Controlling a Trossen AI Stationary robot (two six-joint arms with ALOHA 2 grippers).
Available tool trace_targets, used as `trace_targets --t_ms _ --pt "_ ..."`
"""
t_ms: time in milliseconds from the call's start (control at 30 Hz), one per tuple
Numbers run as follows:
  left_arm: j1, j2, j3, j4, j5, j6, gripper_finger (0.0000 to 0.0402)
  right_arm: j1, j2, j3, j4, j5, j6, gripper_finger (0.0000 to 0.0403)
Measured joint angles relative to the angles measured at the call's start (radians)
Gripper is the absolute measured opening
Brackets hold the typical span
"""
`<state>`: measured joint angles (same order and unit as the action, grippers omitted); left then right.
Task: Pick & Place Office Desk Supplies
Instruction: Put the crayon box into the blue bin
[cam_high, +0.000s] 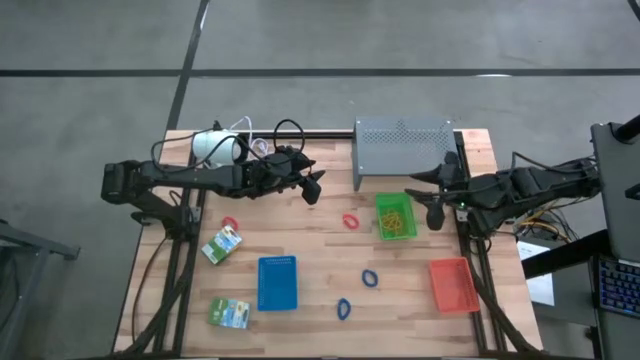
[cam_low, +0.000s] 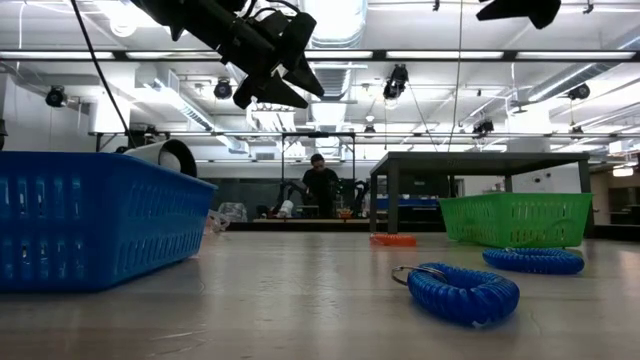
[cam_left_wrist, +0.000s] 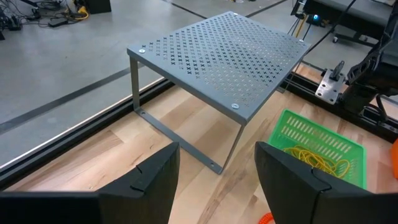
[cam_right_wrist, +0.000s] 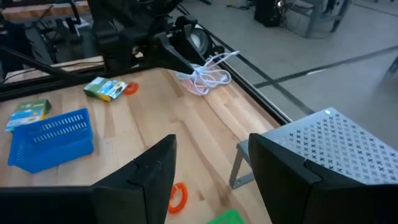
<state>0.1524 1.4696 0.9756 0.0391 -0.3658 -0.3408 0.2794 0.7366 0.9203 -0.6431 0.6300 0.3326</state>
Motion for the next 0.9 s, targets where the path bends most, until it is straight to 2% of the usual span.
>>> trace_targets --t_ms 233,467,533,733,900 --pt "0.0 0.0 0.0 0.0 0.0 0.0 0.0214 0.0 -0.01 0.0 0.006 0.0 -0.064 0.0199" --pt "0.0 0.0 0.0 0.0 0.0 0.0 0.0214 0.0 -0.037 0.0 0.182 -0.006 -0.217 0.0199" --pt "0.0 0.0 0.0 0.0 0.0 0.0 0.0214 0.0 -0.055 -0.003 0.235 -0.006 -0.259 0.0199" --pt "0.0 0.0 0.0 0.004 0.02 -0.02 0.0214 0.007 -0.129 -0.018 0.237 -0.014 -0.286 0.0199" --pt "-0.001 0.0 0.001 0.016 0.049 -0.019 0.0214 0.006 -0.221 -0.055 0.256 -0.071 -0.334 0.0199"
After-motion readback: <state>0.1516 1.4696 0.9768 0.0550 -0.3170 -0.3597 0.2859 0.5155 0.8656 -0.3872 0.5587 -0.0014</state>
